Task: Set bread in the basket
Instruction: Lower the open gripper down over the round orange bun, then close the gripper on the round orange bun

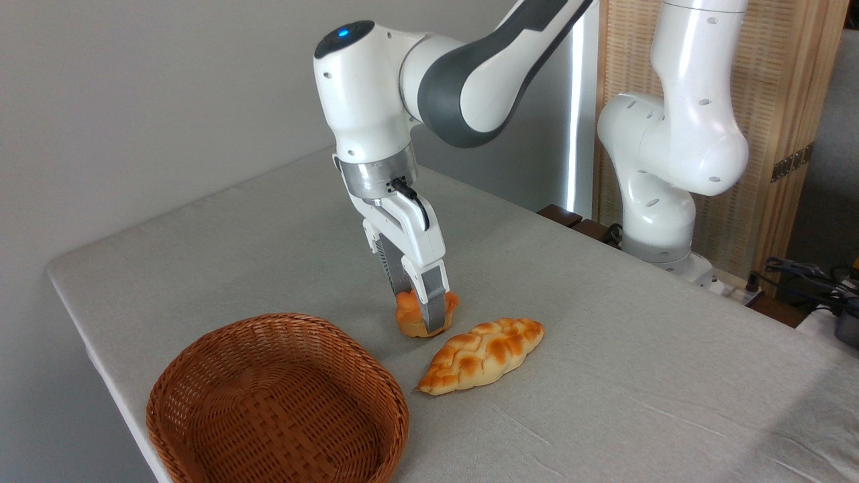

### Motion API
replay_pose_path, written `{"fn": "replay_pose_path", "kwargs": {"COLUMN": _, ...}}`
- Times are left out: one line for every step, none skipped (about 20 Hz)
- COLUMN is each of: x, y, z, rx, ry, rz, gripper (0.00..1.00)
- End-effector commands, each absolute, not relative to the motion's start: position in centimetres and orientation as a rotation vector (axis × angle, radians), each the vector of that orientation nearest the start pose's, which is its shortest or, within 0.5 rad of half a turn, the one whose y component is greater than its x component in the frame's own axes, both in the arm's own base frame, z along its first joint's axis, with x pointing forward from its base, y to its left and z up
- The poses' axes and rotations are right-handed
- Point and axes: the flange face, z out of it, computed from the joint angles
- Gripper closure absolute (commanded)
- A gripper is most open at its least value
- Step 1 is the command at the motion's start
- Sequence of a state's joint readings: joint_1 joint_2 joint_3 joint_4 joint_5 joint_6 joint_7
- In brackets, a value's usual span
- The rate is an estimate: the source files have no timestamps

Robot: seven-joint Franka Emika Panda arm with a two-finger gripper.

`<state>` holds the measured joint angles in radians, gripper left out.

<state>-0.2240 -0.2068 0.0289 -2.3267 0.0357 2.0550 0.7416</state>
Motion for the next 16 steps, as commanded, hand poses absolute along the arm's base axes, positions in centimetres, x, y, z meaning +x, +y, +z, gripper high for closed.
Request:
{"fn": "replay_pose_path", "kwargs": {"x": 45.2, "y": -8.5, "z": 40.7, "rx": -2.763, "ry": 1.457, "rz": 0.107, "gripper": 0.28}}
{"fn": "replay_pose_path", "kwargs": {"x": 45.2, "y": -8.6, "z": 40.7, "rx": -2.764, "ry": 1.458, "rz": 0.106, "gripper": 0.43}}
{"fn": "replay_pose_path", "kwargs": {"x": 45.2, "y": -8.6, "z": 40.5, "rx": -2.763, "ry": 1.459, "rz": 0.112, "gripper": 0.56}}
{"fn": "replay_pose_path", "kwargs": {"x": 45.2, "y": -8.6, "z": 40.5, "rx": -2.764, "ry": 1.459, "rz": 0.111, "gripper": 0.62}}
{"fn": "replay_pose_path", "kwargs": {"x": 45.2, "y": -8.6, "z": 40.5, "rx": -2.763, "ry": 1.46, "rz": 0.116, "gripper": 0.62}}
{"fn": "replay_pose_path", "kwargs": {"x": 45.2, "y": -8.6, "z": 40.4, "rx": -2.765, "ry": 1.459, "rz": 0.118, "gripper": 0.62}}
{"fn": "replay_pose_path", "kwargs": {"x": 45.2, "y": -8.6, "z": 40.4, "rx": -2.763, "ry": 1.46, "rz": 0.119, "gripper": 0.62}}
{"fn": "replay_pose_path", "kwargs": {"x": 45.2, "y": -8.6, "z": 40.4, "rx": -2.763, "ry": 1.46, "rz": 0.119, "gripper": 0.62}}
{"fn": "replay_pose_path", "kwargs": {"x": 45.2, "y": -8.6, "z": 40.3, "rx": -2.765, "ry": 1.46, "rz": 0.123, "gripper": 0.62}}
{"fn": "replay_pose_path", "kwargs": {"x": 45.2, "y": -8.6, "z": 40.4, "rx": -2.764, "ry": 1.46, "rz": 0.121, "gripper": 0.62}}
{"fn": "replay_pose_path", "kwargs": {"x": 45.3, "y": -8.6, "z": 40.4, "rx": -2.765, "ry": 1.459, "rz": 0.121, "gripper": 0.62}}
{"fn": "replay_pose_path", "kwargs": {"x": 45.2, "y": -8.6, "z": 40.4, "rx": -2.766, "ry": 1.459, "rz": 0.123, "gripper": 0.62}}
{"fn": "replay_pose_path", "kwargs": {"x": 45.2, "y": -8.6, "z": 40.5, "rx": -2.766, "ry": 1.459, "rz": 0.125, "gripper": 0.62}}
{"fn": "replay_pose_path", "kwargs": {"x": 45.4, "y": -8.5, "z": 40.8, "rx": -2.768, "ry": 1.454, "rz": 0.118, "gripper": 0.62}}
{"fn": "replay_pose_path", "kwargs": {"x": 45.9, "y": -8.5, "z": 42.2, "rx": -2.773, "ry": 1.436, "rz": 0.102, "gripper": 0.62}}
{"fn": "replay_pose_path", "kwargs": {"x": 46.4, "y": -8.5, "z": 44.0, "rx": -2.777, "ry": 1.44, "rz": 0.141, "gripper": 0.62}}
